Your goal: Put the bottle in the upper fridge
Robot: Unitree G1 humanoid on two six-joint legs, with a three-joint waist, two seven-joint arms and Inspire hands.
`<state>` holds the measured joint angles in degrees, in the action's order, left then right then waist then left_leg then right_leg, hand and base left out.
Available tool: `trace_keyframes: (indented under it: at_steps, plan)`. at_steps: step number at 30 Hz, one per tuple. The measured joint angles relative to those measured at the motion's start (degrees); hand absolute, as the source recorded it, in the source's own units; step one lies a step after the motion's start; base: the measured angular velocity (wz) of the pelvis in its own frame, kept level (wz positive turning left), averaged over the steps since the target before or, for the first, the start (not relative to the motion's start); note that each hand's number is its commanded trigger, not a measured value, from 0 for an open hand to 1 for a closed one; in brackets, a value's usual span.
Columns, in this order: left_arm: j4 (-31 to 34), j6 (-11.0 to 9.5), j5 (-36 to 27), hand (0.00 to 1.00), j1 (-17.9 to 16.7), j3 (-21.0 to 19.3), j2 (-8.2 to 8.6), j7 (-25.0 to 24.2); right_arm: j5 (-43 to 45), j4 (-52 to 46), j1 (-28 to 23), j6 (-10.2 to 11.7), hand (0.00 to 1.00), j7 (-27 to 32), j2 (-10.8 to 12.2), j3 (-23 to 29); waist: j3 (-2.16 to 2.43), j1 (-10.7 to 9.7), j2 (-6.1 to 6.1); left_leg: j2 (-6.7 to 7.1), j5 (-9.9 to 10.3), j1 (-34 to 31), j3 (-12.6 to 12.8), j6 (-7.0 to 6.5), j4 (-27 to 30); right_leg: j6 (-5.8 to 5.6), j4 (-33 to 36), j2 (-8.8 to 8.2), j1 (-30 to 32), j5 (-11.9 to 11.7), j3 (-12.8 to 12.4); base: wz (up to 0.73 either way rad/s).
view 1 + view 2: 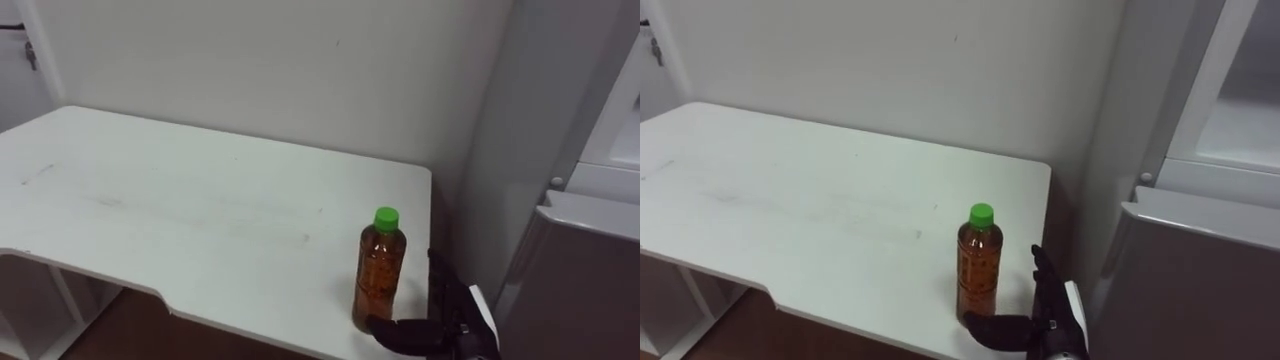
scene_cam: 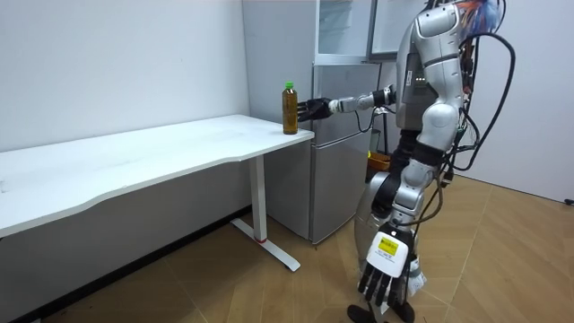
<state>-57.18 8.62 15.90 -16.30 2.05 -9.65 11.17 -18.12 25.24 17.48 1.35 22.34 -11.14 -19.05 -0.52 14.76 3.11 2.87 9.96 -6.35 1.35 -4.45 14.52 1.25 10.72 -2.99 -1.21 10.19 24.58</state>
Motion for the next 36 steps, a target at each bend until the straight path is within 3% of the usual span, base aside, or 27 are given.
trace_keyframes:
  at_steps: [9, 16, 24, 36]
  plan:
    - [2.28, 0.67, -0.03, 0.0, -1.93, 1.58, -0.02, -0.21, -2.1, 3.32, 1.95, -0.35, 0.0, -0.06, 0.37, 0.02, -0.43, 0.07, -0.34, 0.62, -0.68, -0.5, -1.04, -0.26, 0.04, -0.15, -0.06, -0.43, 0.06, 0.13, 0.76, 0.07]
    - [2.63, 0.8, -0.09, 0.0, -2.03, 1.84, -0.08, -0.43, -2.08, 3.31, 2.2, -0.35, 0.0, 0.06, 0.4, 0.02, -0.33, 0.06, -0.08, 0.93, -0.8, -0.52, -1.39, -0.38, -0.23, -0.4, -0.15, -0.58, 0.13, 0.31, 0.77, 0.02]
    - [4.27, 0.84, -0.13, 0.0, -1.9, 6.14, -0.62, -0.66, -1.79, 3.31, 3.78, -0.31, 0.0, 1.91, 1.95, -0.67, -0.28, -0.02, -0.01, 0.96, -0.8, -1.63, -1.73, -0.36, -0.09, -0.35, 0.04, -0.71, 1.03, 0.43, 1.68, 0.01]
    - [4.27, 0.99, -0.63, 0.0, -1.42, 7.5, -0.47, -0.72, -1.67, 3.31, 4.01, -0.25, 0.0, 3.22, 2.07, -2.19, -0.17, 0.36, 0.29, 0.97, -0.79, -2.13, -1.8, -0.36, 0.13, -0.35, 0.17, -0.78, 1.46, 0.44, 1.88, 0.0]
